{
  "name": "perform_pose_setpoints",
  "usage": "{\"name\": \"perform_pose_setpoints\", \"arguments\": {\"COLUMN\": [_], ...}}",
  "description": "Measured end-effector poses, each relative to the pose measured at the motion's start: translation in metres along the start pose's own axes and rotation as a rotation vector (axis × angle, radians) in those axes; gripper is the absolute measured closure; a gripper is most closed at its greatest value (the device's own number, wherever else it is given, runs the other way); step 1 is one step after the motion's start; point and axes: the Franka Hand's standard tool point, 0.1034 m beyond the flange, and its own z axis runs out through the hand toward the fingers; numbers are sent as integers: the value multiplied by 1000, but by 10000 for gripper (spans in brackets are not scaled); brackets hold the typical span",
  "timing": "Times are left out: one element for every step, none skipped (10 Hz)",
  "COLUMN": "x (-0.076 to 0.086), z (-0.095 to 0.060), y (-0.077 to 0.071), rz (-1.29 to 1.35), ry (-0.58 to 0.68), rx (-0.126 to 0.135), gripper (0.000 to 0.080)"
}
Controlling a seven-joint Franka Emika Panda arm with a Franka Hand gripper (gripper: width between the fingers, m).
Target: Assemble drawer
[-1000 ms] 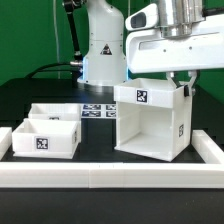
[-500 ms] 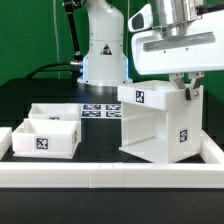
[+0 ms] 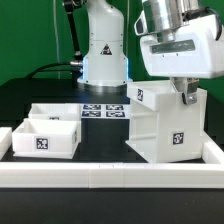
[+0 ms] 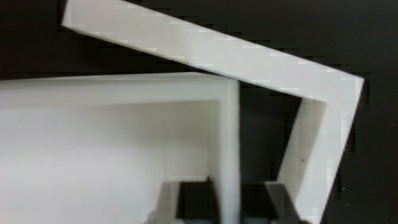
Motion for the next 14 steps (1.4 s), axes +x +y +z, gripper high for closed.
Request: {"name": "perform_pose_setpoints", "arguments": {"x": [1,0,-1,0,2,4,6,8,9,9,9,10,10,11], "z": [1,2,3,5,7,7,7,6,5,6,9,10,10,10], "y": [-3,-6,-12,-16,-22,-28,-34,-40,-48,-52,-53,-55,-55,-55], "rz": [56,73,71,71,72,73,74,77,80,88,100,112,112,109], "ry": [-5,-10,-17,-21,-24,-26,-27,-32,-32,-38,-45,-46,-46,-45], "rx": [4,3,0,-1,0,2,8,8,19,14,5,3,3,3], "gripper": [755,755,755,755,755,754,754,754,754,754,754,754,754,754]}}
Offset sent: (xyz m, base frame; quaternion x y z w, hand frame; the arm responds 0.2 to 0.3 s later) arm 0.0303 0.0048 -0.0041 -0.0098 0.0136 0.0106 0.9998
